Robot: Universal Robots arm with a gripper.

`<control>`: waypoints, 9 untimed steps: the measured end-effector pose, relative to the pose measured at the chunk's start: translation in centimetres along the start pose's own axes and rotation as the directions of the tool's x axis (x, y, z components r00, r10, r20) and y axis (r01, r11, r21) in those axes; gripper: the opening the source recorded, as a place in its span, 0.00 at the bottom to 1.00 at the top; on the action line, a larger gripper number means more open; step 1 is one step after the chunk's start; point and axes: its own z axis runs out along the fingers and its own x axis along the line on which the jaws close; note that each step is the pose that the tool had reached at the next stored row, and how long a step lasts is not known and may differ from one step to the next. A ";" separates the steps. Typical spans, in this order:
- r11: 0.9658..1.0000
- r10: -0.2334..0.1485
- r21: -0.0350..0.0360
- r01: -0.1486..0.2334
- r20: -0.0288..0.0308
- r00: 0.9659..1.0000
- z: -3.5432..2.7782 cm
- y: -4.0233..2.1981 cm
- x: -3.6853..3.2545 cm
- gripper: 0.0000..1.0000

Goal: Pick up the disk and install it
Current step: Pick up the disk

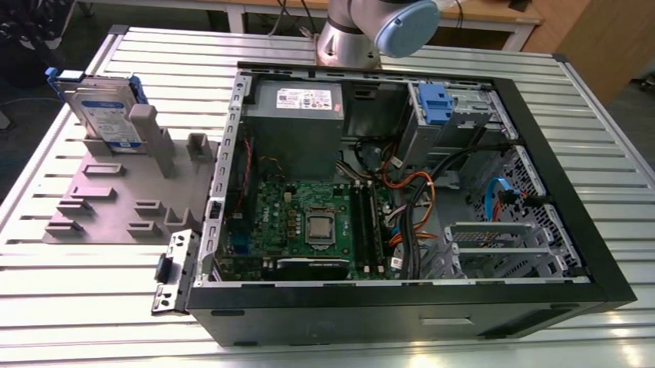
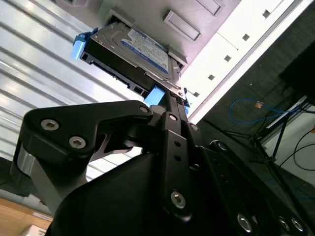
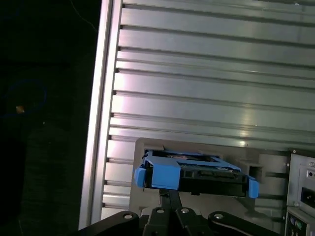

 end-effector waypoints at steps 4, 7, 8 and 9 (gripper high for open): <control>0.997 -0.072 -0.001 0.072 -0.003 0.997 0.00 0.00 0.00 0.11; 0.993 -0.117 -0.002 0.117 -0.004 0.993 0.01 0.00 0.00 0.11; 0.991 -0.133 -0.002 0.133 -0.004 0.991 0.01 0.00 0.00 0.11; 0.989 -0.147 -0.003 0.147 -0.005 0.989 0.00 0.00 0.00 0.11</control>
